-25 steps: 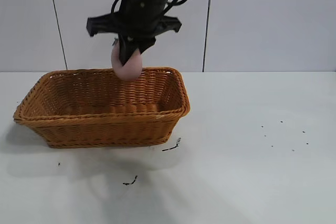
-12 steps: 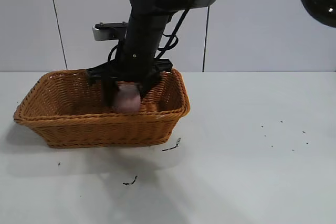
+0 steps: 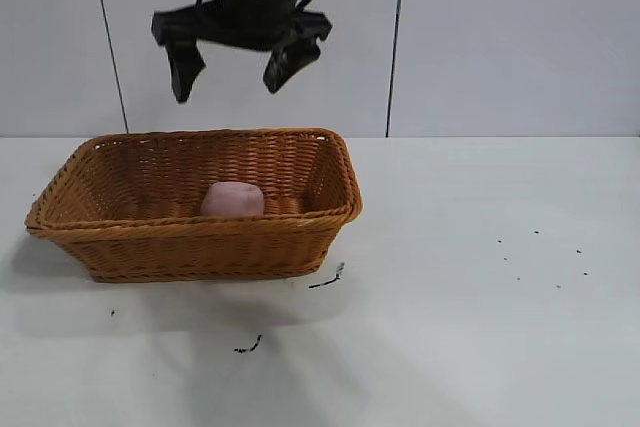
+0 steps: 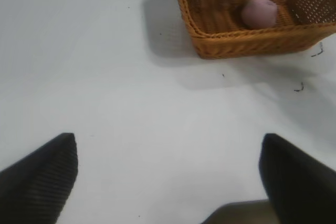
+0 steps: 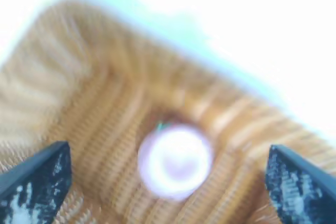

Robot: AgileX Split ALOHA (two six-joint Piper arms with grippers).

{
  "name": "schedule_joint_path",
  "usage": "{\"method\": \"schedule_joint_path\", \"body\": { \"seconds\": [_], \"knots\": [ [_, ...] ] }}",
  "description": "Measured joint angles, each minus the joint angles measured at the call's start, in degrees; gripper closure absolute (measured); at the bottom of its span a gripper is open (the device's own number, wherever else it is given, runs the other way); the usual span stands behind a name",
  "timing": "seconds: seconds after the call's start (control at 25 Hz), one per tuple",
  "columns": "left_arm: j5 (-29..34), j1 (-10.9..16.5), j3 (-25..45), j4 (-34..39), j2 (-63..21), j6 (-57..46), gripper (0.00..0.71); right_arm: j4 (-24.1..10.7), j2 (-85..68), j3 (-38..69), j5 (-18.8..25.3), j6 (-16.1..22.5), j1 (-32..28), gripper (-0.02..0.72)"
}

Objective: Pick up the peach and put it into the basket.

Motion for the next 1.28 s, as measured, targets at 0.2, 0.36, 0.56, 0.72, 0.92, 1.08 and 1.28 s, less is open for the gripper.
{"method": "schedule_joint_path", "body": {
  "seconds": [0.2,0.36,0.56,0.72,0.92,1.08,1.28],
  "knots": [
    [0.00,0.00,0.00,0.00,0.00,0.00,0.018,-0.18,-0.12,-3.34,3.20,0.22,-6.90,0.014],
    [0.00,0.00,0.00,0.00,0.00,0.00,0.018,-0.87,-0.12,-3.34,5.66,0.22,-13.72,0.014],
    [0.00,0.00,0.00,0.00,0.00,0.00,0.018,-2.70,-0.12,-3.34,9.13,0.16,-21.71,0.014],
    [0.00,0.00,0.00,0.00,0.00,0.00,0.018,-3.25,-0.12,-3.34,9.71,0.11,-26.64,0.014],
    [0.00,0.00,0.00,0.00,0.00,0.00,0.018,-1.12,-0.12,-3.37,9.76,0.11,-30.61,0.014],
    [0.00,0.00,0.00,0.00,0.00,0.00,0.018,-0.55,-2.62,0.82,9.77,-0.25,-31.13,0.014],
    [0.00,0.00,0.00,0.00,0.00,0.00,0.018,0.11,-11.90,12.80,9.73,-0.37,-31.02,0.014]
  ]
}}
